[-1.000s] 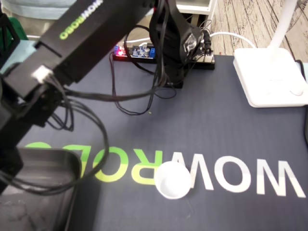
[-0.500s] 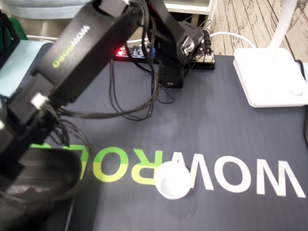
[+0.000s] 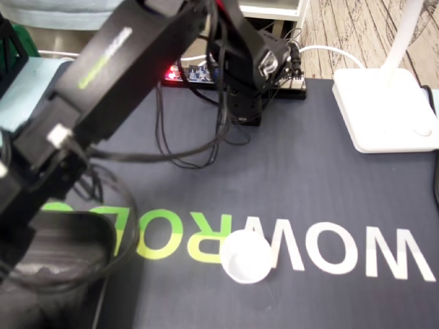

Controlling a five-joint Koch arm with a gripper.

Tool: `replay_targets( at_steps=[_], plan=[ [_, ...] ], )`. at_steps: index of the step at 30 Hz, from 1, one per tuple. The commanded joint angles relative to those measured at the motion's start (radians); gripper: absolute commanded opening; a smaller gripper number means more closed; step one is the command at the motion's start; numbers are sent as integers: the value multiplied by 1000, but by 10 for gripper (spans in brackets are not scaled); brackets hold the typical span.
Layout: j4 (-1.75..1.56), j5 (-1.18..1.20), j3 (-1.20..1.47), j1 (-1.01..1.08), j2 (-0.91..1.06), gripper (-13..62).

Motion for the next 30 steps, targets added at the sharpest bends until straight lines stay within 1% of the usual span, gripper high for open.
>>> replay_targets(
  at_steps=[1, 6, 12, 17, 22, 30],
  plan=[
    [-67, -130, -20, -5, 104, 60],
    [-67, -350, -6, -3, 190, 60],
    [-67, -561, 71, -25, 314, 60],
    [-83, -742, 193, -66, 439, 60],
    [-209, -951, 380, -117, 561, 60],
    [-209, -1290, 586, -206, 741, 60]
  ],
)
